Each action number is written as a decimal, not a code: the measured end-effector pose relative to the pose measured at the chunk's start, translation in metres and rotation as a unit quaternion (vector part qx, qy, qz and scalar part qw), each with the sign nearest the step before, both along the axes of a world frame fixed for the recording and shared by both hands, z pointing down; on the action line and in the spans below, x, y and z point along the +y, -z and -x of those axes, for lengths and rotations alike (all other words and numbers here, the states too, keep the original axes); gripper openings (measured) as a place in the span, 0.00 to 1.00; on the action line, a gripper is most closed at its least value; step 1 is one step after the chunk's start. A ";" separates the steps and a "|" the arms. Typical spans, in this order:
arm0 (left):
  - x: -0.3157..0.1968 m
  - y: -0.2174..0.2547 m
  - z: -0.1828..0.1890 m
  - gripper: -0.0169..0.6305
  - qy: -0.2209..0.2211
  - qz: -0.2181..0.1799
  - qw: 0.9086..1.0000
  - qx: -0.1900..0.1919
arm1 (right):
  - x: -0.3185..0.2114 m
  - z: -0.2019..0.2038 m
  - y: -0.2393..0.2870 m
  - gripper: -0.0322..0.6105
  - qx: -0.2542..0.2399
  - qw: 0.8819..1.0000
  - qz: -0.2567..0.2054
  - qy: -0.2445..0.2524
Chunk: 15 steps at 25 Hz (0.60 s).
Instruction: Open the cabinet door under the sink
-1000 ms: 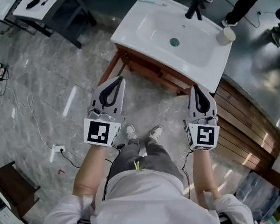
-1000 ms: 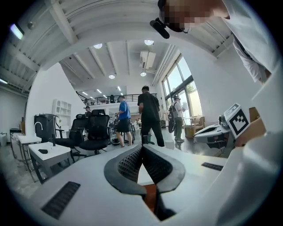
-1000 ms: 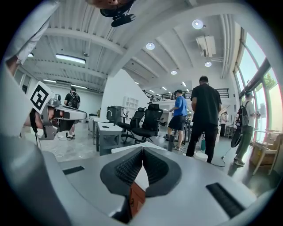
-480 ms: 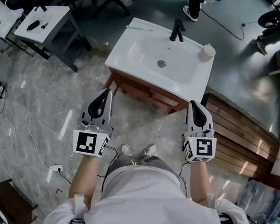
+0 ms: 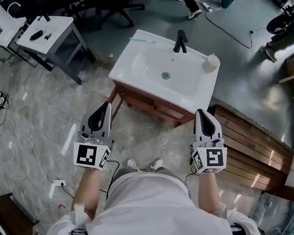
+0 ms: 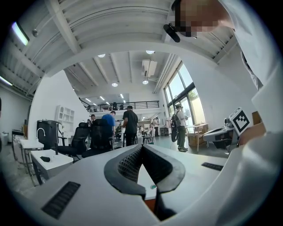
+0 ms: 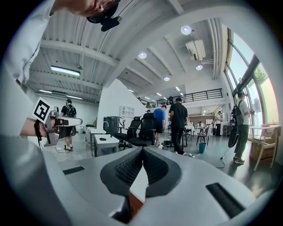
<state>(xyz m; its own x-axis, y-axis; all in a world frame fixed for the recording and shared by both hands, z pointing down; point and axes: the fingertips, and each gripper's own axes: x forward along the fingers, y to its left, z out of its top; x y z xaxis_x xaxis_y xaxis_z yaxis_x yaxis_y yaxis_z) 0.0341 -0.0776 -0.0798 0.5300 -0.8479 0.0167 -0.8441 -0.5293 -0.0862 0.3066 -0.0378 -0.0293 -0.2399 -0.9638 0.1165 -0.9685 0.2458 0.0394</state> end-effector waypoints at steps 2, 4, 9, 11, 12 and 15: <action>0.002 0.004 -0.002 0.05 0.000 -0.003 1.000 0.000 | 0.001 -0.001 0.006 0.10 0.007 1.000 -0.004 0.002; 0.005 0.009 -0.005 0.05 0.001 -0.007 1.000 0.000 | 0.003 -0.003 0.010 0.10 0.007 1.000 -0.008 0.005; 0.010 0.012 -0.012 0.05 0.004 -0.012 1.000 -0.005 | 0.005 -0.012 0.010 0.10 -0.008 1.000 -0.012 0.005; 0.014 0.013 -0.014 0.05 0.006 -0.011 1.000 -0.011 | 0.006 -0.014 0.009 0.10 -0.014 1.000 -0.010 0.006; 0.016 0.013 -0.013 0.05 0.007 -0.010 1.000 -0.013 | 0.007 -0.013 0.010 0.10 -0.015 1.000 -0.010 0.008; 0.019 0.016 -0.009 0.05 0.015 -0.012 1.000 -0.011 | 0.010 -0.011 0.012 0.10 -0.013 1.000 -0.015 0.015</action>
<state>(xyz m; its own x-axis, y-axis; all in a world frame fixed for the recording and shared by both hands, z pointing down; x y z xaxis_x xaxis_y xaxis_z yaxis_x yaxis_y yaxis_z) 0.0433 -0.0582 -0.0956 0.5044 -0.8634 0.0082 -0.8570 -0.5017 -0.1178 0.3172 -0.0279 -0.0410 -0.2723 -0.9587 0.0816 -0.9613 0.2748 0.0212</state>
